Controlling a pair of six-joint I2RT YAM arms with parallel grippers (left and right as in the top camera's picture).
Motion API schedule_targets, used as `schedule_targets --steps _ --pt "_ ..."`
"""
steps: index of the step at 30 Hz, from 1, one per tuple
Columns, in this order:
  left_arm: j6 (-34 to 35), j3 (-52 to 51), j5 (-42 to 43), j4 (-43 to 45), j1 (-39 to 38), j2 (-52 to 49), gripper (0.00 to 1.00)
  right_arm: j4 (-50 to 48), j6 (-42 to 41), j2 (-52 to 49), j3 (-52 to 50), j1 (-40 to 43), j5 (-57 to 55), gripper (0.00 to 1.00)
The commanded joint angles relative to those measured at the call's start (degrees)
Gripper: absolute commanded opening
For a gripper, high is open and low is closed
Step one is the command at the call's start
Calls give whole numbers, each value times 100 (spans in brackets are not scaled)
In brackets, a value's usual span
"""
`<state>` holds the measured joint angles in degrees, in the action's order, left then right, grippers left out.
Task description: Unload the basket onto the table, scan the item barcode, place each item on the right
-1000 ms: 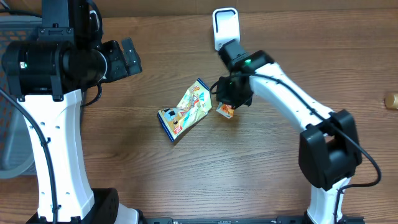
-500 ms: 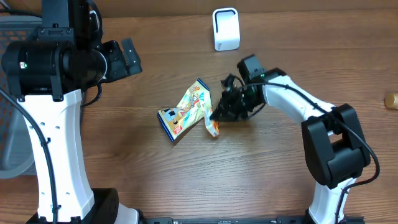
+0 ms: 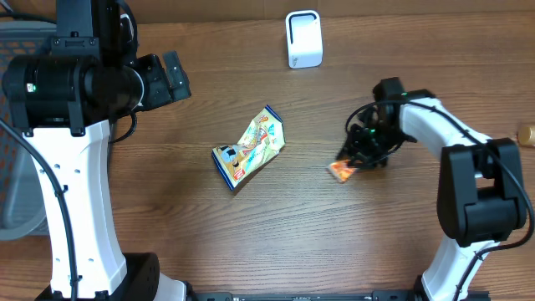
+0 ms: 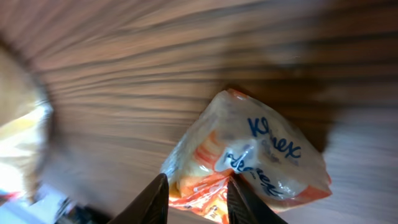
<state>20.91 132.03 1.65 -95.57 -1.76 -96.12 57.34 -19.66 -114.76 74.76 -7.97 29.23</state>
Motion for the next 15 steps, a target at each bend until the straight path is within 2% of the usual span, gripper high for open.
schedule_targets --steps 1,4,12,15 --pt "55 4 -17 15 24 76 100 345 227 66 278 258 -1346 32" --pt "55 4 -17 15 24 76 100 713 494 66 588 297 -1423 32" --pt "55 4 -17 15 24 76 100 1637 544 66 1834 295 -1425 34" --pt "55 4 -17 15 24 76 100 1895 575 66 2277 326 -1624 39"
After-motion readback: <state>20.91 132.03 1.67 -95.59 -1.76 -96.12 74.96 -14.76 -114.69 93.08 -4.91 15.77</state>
